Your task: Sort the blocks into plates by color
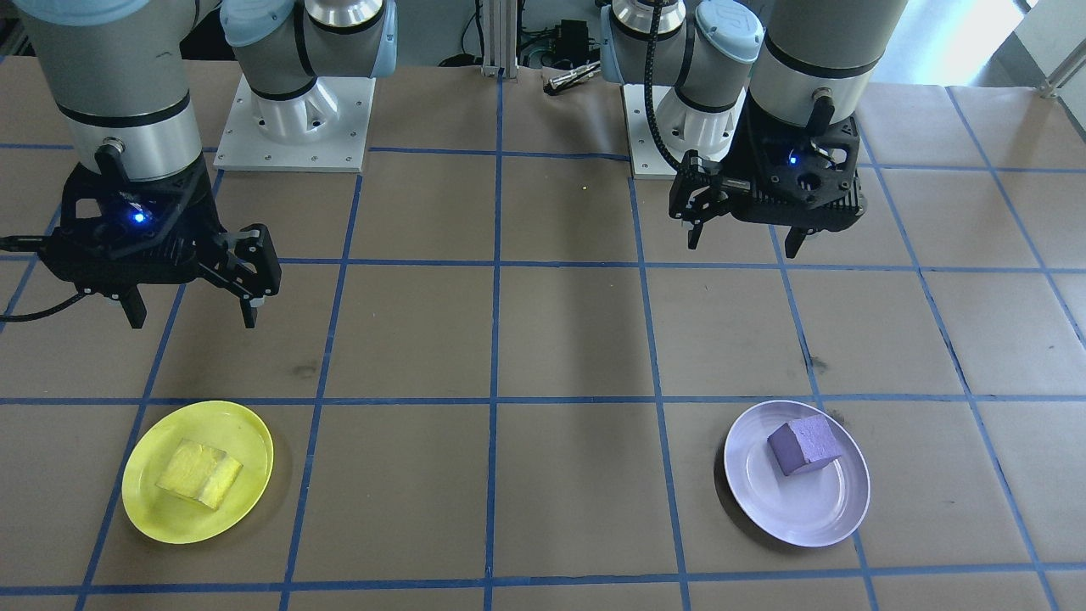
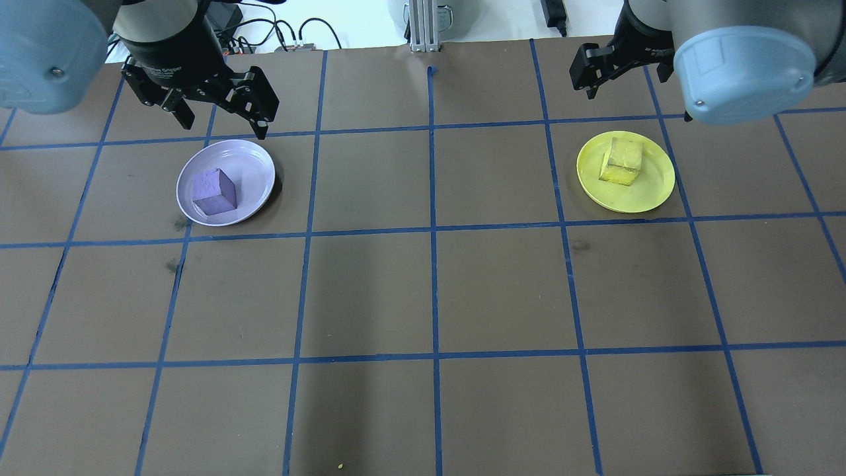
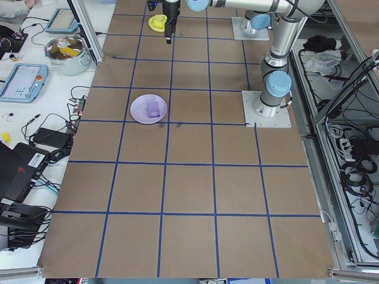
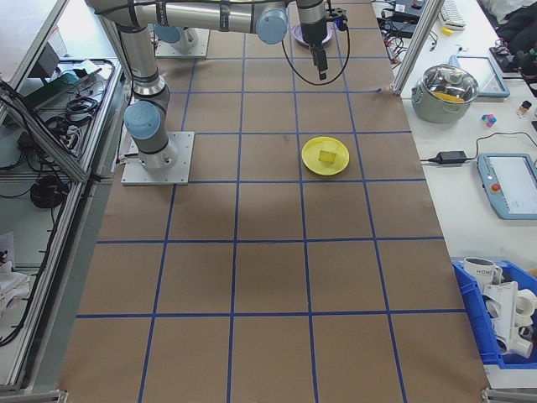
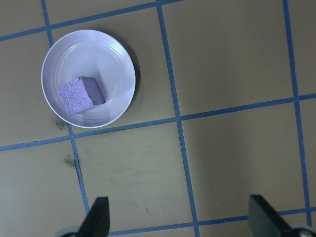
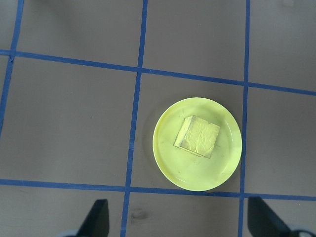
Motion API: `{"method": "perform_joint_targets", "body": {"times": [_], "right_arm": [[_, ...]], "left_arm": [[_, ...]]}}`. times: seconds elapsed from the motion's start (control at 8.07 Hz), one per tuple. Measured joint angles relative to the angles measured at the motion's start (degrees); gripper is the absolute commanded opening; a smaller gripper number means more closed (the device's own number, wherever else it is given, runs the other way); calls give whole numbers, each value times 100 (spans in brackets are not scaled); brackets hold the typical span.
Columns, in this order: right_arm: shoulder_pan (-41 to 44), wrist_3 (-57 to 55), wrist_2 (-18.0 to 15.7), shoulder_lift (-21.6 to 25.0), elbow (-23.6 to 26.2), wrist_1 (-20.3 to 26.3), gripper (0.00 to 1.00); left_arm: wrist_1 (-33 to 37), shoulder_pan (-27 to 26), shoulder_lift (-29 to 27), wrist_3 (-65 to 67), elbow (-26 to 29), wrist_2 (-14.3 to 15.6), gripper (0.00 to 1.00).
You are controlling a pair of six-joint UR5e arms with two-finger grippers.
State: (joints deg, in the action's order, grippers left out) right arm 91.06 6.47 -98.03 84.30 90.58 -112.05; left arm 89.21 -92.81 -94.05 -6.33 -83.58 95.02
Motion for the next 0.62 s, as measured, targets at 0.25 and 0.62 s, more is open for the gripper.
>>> {"method": "perform_joint_targets", "body": {"times": [0.25, 0.62], "right_arm": [[-5, -39, 0, 6, 5, -4, 100], [-7, -71, 15, 7, 13, -5, 100]], "left_arm": [[0, 0, 0, 0, 0, -1, 100], [0, 0, 1, 0, 0, 3, 100]]}}
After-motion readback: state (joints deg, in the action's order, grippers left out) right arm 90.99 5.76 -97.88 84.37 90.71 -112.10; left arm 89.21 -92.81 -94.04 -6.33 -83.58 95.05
